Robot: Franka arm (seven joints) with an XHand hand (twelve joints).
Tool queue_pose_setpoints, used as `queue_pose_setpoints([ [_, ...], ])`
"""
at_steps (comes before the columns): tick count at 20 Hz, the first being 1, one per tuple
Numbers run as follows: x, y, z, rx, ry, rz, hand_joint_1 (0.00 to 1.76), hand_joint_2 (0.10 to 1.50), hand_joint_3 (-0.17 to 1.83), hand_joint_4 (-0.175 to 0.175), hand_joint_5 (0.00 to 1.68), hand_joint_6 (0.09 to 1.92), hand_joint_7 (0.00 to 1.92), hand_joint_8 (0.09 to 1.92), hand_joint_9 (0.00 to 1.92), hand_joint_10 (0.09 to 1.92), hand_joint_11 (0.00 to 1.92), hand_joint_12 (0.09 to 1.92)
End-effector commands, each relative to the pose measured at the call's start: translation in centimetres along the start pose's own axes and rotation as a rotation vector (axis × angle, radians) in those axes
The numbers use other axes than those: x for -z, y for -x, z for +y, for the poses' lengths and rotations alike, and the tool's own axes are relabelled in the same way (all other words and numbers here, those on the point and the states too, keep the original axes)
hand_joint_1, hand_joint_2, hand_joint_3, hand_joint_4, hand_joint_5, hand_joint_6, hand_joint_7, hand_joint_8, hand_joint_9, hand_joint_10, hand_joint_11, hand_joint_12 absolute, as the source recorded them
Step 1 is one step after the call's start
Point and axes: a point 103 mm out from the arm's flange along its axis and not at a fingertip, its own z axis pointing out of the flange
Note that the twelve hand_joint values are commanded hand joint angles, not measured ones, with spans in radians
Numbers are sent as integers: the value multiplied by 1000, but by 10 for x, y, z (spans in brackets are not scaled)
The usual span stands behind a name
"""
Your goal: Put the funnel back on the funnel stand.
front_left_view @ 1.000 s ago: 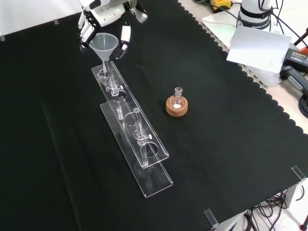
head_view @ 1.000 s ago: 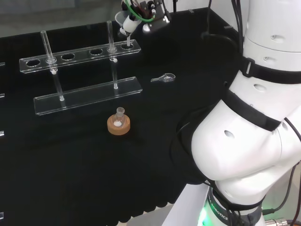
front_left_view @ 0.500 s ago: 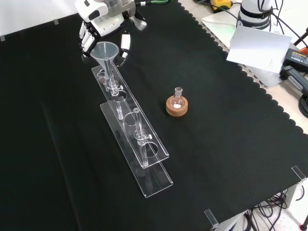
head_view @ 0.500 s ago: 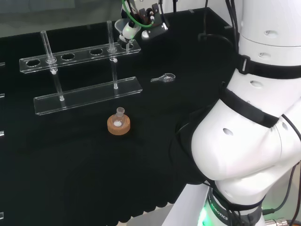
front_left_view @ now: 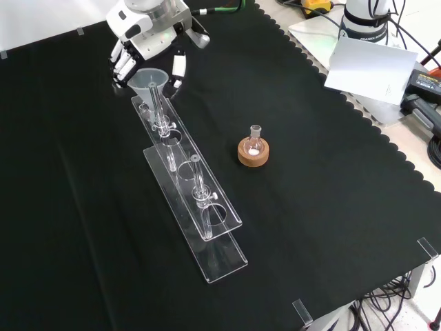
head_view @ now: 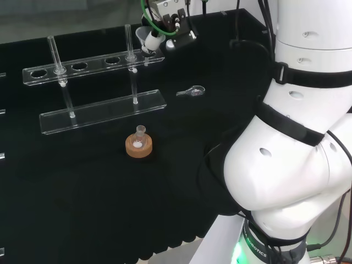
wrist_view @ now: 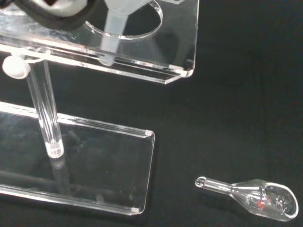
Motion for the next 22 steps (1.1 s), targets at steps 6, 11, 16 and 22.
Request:
queue_pose_setpoints([
  [6,18,-10,-40,11,-25,25,595,667,332,-38,173,87,12,619,280,679,234,1434],
  [11,36,-17,-78,-13,23,16,569,669,295,-39,157,87,14,590,230,720,194,1453],
  [16,39,-15,-128,-42,73,41,580,690,285,-46,213,87,65,637,282,722,228,1449],
  [22,36,-12,-173,-107,101,53,601,712,281,-50,252,87,107,665,335,705,259,1435],
])
